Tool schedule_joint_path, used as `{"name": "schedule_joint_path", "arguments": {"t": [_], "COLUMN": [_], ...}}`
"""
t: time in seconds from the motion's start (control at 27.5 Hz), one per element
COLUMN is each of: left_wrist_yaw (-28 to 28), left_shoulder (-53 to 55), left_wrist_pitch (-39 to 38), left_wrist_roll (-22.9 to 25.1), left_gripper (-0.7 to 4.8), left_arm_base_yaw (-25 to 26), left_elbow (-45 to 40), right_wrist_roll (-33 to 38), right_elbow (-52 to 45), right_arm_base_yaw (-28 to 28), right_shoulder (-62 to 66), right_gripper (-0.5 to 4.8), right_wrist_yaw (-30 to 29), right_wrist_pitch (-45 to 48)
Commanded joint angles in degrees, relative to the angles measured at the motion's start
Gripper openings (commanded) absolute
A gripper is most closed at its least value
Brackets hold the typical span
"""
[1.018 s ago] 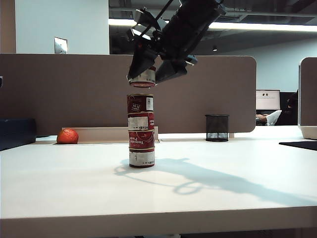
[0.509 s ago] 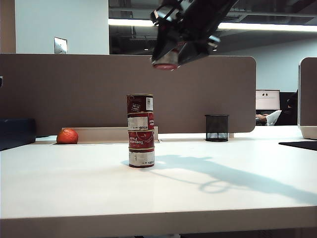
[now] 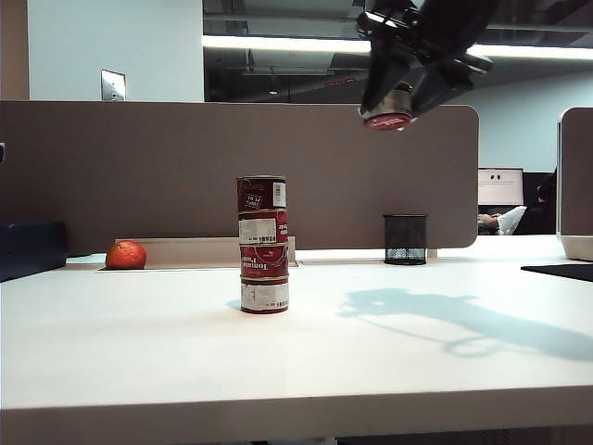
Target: Take a can of tomato sauce from the stacked ones and place it on the table.
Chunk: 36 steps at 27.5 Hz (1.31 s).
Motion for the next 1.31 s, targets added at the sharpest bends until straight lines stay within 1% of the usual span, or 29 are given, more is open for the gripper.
{"name": "schedule_joint_path", "arguments": {"t": [0.04, 0.36, 0.55, 0.8, 0.91, 1.09, 1.31], "left_wrist_yaw": [0.07, 0.09, 0.07, 0.11, 0.09, 0.09, 0.11], "left_shoulder": [0.04, 0.07, 0.07, 0.07, 0.04, 0.04, 0.04], "left_wrist_pitch": [0.37, 0.37, 0.37, 0.35, 0.35, 0.35, 0.35], "left_wrist_roll": [-0.17, -0.20, -0.20, -0.20, -0.20, -0.20, -0.20], "left_gripper": [-0.06, -0.06, -0.06, -0.06, -0.06, -0.06, -0.06], "left_arm_base_yaw": [0.04, 0.04, 0.04, 0.04, 0.04, 0.04, 0.04], "left_elbow": [0.13, 0.13, 0.13, 0.13, 0.13, 0.13, 0.13], "right_wrist_roll": [0.04, 0.04, 0.92, 1.49, 1.79, 2.40, 2.43], "right_elbow": [0.22, -1.84, -12.72, -19.65, -22.93, -29.16, -32.59], "right_arm_base_yaw": [-1.27, -3.50, -3.74, -3.74, -3.87, -4.85, -5.16], "right_shoulder": [-0.46, -0.59, -2.34, -2.27, -2.10, -2.08, -0.68], "right_gripper": [1.48, 1.46, 1.34, 1.34, 1.34, 1.34, 1.34], "right_wrist_yaw": [-0.09, -0.33, -0.07, 0.39, 2.60, 4.17, 4.22], "right_wrist_pitch": [-1.53, -0.37, 8.44, 17.49, 22.27, 29.92, 31.26]}}
